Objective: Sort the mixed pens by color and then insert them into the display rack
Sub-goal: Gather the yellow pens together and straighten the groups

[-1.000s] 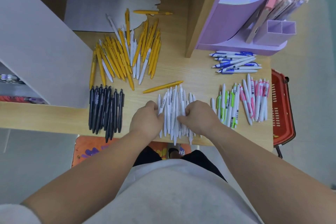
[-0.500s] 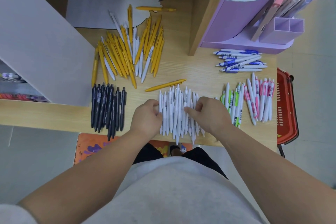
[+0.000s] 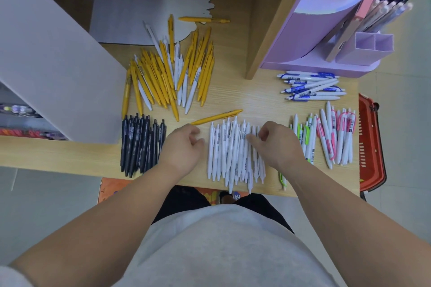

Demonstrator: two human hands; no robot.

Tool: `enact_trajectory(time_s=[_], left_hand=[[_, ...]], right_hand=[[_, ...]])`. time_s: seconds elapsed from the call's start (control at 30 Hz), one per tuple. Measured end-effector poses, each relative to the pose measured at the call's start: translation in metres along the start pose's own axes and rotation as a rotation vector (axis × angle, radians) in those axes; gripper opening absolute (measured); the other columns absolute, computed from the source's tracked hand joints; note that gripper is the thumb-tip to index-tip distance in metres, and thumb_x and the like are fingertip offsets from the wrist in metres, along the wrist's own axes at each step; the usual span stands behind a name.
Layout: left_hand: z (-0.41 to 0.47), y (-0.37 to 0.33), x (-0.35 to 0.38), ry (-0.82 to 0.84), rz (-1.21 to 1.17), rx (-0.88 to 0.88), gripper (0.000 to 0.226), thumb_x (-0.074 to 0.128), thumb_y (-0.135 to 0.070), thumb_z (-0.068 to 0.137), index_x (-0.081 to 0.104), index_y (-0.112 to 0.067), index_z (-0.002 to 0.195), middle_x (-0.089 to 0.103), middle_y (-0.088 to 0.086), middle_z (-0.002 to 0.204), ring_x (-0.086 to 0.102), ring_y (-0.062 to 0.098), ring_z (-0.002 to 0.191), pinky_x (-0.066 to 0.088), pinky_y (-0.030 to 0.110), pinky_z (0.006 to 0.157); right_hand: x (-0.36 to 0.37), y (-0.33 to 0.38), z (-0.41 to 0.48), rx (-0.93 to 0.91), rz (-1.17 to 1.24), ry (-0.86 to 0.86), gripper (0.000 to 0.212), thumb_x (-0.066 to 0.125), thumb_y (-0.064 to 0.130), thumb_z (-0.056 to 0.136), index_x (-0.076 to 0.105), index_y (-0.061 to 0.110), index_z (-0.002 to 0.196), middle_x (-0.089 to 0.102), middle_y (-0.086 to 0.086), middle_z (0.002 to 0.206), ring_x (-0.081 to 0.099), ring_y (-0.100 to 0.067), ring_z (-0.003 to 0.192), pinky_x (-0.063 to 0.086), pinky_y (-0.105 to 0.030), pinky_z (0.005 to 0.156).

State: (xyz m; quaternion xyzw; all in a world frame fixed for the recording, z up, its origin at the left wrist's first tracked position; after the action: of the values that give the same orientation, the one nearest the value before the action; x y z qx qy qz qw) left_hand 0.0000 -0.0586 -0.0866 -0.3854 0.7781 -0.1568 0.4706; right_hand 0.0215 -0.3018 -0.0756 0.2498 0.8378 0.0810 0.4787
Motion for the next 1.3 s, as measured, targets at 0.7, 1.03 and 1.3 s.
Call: enact_trajectory(time_s=[0.7,1.03,1.3], left_hand=[[0.134,-0.03,-0.08,-0.255,0.124,0.152,0.035,0.054,-0.024,0.1,0.06,-0.018,0.134,0.05,0.012,0.131,0.06,0.029,0.106,0.046,0.03,0.087],[0.142,-0.036,-0.08,-0.19,0.328,0.093,0.049,0.073,-0.045,0.084,0.065,-0.015,0.122,0.052,0.012,0.125,0.061,0.03,0.103,0.047,0.032,0.076],[0.152,-0.039,-0.07,-0.159,0.558,0.084,0.051,0.07,-0.061,0.075,0.07,-0.015,0.099,0.053,0.01,0.109,0.06,0.028,0.092,0.053,0.037,0.075]], right_hand=[[0.044,0.174,0.103,-0.385,0.068,0.131,0.054,0.05,0.027,0.098,0.037,0.043,0.148,0.063,0.0,0.091,0.06,-0.021,0.079,0.051,-0.033,0.07],[0.024,0.178,0.113,-0.465,-0.251,0.141,0.037,0.036,0.029,0.102,0.046,0.037,0.137,0.061,-0.004,0.114,0.056,-0.026,0.094,0.041,-0.029,0.064],[-0.005,0.139,0.122,-0.365,-0.257,-0.043,0.035,0.044,0.037,0.101,0.05,0.03,0.134,0.063,-0.01,0.11,0.061,-0.033,0.096,0.053,-0.037,0.075]])
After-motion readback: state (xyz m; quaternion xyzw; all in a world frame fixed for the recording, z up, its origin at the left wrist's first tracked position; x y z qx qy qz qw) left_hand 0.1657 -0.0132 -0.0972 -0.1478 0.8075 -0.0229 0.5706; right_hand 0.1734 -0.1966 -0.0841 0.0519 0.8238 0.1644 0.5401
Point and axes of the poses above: each hand's wrist, its own z-axis towards the middle knuckle, its own x-axis out of the palm, y = z × x, the point moved 4 cm from there along z, towards the middle knuckle
